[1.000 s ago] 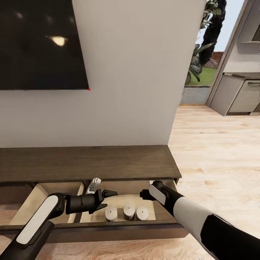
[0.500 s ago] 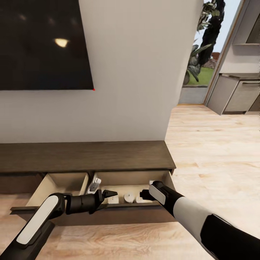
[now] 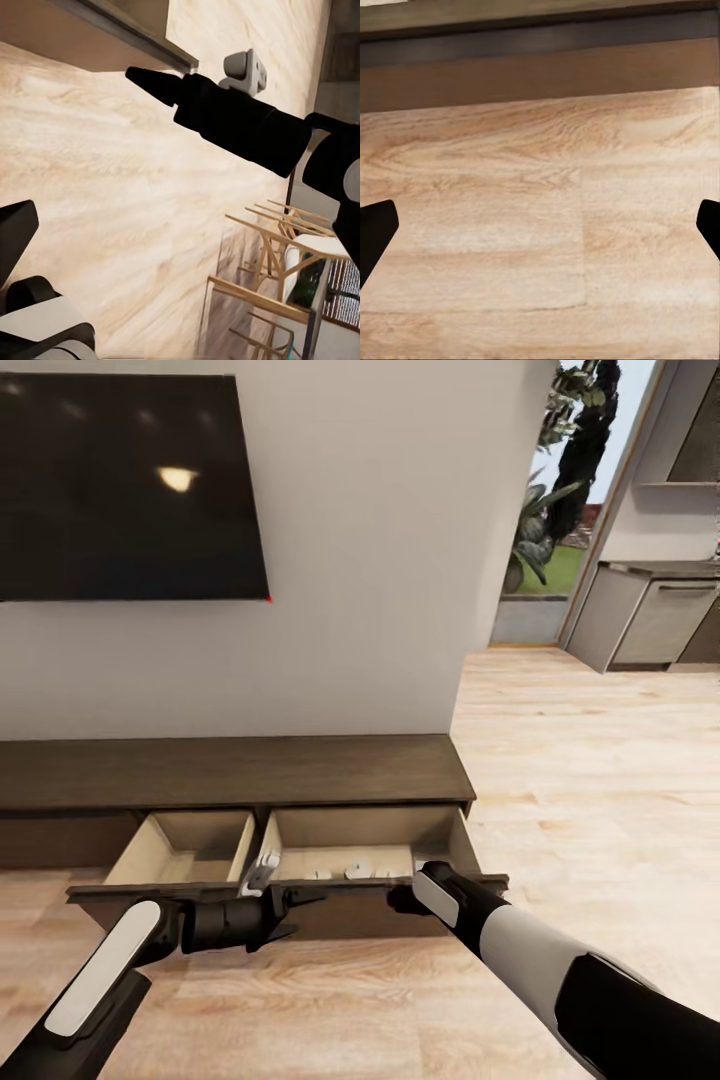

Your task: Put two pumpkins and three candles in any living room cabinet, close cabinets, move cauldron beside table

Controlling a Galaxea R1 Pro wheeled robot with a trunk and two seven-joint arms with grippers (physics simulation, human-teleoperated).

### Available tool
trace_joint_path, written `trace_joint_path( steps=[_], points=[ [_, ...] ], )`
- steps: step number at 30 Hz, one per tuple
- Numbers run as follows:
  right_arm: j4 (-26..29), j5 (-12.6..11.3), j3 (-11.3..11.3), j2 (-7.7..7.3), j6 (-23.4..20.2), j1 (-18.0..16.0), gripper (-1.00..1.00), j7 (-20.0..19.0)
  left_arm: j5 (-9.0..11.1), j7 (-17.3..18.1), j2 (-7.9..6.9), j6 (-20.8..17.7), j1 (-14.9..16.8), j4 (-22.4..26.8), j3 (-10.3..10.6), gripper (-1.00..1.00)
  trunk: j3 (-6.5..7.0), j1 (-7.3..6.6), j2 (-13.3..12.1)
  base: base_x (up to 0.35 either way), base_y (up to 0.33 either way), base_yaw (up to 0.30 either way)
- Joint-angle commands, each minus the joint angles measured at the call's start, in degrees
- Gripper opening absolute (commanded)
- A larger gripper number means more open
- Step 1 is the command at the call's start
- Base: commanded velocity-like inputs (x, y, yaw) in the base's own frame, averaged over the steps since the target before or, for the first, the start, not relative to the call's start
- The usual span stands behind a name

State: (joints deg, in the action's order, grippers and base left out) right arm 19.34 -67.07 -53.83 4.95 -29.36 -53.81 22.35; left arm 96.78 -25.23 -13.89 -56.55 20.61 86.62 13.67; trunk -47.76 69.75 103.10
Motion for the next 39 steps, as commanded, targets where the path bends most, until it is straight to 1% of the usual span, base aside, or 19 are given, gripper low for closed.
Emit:
trace_joint_path(
  steps=[1, 8, 10, 19, 27, 28, 29, 33, 34, 35, 36, 38, 39],
  points=[
    [0.1, -0.5, -0.4, -0.03, -0.1, -0.1, 1.0, 0.4, 0.6, -0.6, -0.03, 0.0, 0.0, 0.0, 0.1, 1.0, -0.05, -0.04, 0.0, -0.322, 0.0, 0.0],
    [0.1, -0.5, -0.4, 0.0, -0.1, -0.1, 1.0, 0.4, 0.6, -0.6, -0.02, 0.0, 0.0, 0.0, 0.1, 1.0, -1.31, 1.5, 2.8, -0.305, 0.0, 0.0],
    [0.1, -0.5, -0.4, 0.04, 0.0, -0.1, 1.0, 0.4, 0.5, -0.6, -0.05, 0.0, 0.0, 0.1, 0.0, 1.0, -1.67, 1.94, 3.6, -0.127, 0.0, 0.0],
    [0.0, -0.5, -0.5, -0.03, 0.3, -0.1, 1.0, 0.4, 0.4, -0.7, -0.1, 0.1, 0.0, 0.1, -0.1, 1.0, -1.67, 1.94, 3.6, -0.017, 0.0, 0.0],
    [0.1, -0.5, -0.4, -0.1, 0.5, -0.1, 1.0, 0.4, 0.1, -1.0, -0.14, 0.2, 0.0, -0.2, -0.1, 1.0, -3.1, 3.7, 6.8, 0.0, 0.0, 0.0],
    [0.1, -0.5, -0.3, -0.15, 0.5, -0.1, 1.0, 0.4, 0.0, -1.6, -0.07, 0.2, 0.0, -0.9, -0.2, 1.0, -3.28, 3.91, 7.3, 0.0, 0.0, 0.0],
    [0.1, -0.5, -0.3, -0.21, 0.5, -0.1, 1.0, 0.4, 0.0, -4.2, 0.05, 0.3, 0.0, -3.1, -0.2, 1.0, -3.46, 4.13, 7.7, 0.0, 0.0, 0.0],
    [0.1, -0.5, -0.4, -0.27, 0.5, -0.1, 1.0, 0.4, -0.4, -8.4, 0.17, 0.5, 0.2, -4.7, -0.1, 1.0, -4.18, 5.01, 9.3, 0.0, 0.0, 0.0],
    [0.1, -0.5, -0.4, -0.28, 0.5, -0.1, 1.0, 0.4, -0.7, -9.4, 0.17, 0.8, 0.3, -4.8, -0.1, 1.0, -4.36, 5.23, 9.7, 0.0, 0.0, 0.0],
    [0.1, -0.5, -0.4, -0.32, 0.4, -0.1, 1.0, 0.4, -1.5, -10.6, 0.19, 1.7, 0.3, -4.9, -0.1, 1.0, -4.54, 5.45, 10.1, 0.0, 0.0, 0.0],
    [0.1, -0.6, -0.5, -0.34, 0.4, -0.1, 1.0, 0.4, -2.8, -11.7, 0.22, 2.9, 0.3, -5.3, -0.1, 1.0, -4.72, 5.67, 10.5, 0.0, 0.0, 0.0],
    [-0.1, -0.5, -0.5, -0.36, 0.4, 0.0, 1.0, 0.4, -6.4, -13.5, 0.58, 5.7, 0.4, -6.3, 0.0, 1.0, -5.08, 6.11, 11.3, 0.0, 0.0, 0.0],
    [-0.1, -0.5, -0.5, -0.37, 0.5, 0.2, 1.0, 0.4, -8.4, -13.9, 1.17, 6.5, 0.5, -6.7, 0.1, 1.0, -5.26, 6.33, 11.7, 0.0, 0.0, 0.0]
  ],
)
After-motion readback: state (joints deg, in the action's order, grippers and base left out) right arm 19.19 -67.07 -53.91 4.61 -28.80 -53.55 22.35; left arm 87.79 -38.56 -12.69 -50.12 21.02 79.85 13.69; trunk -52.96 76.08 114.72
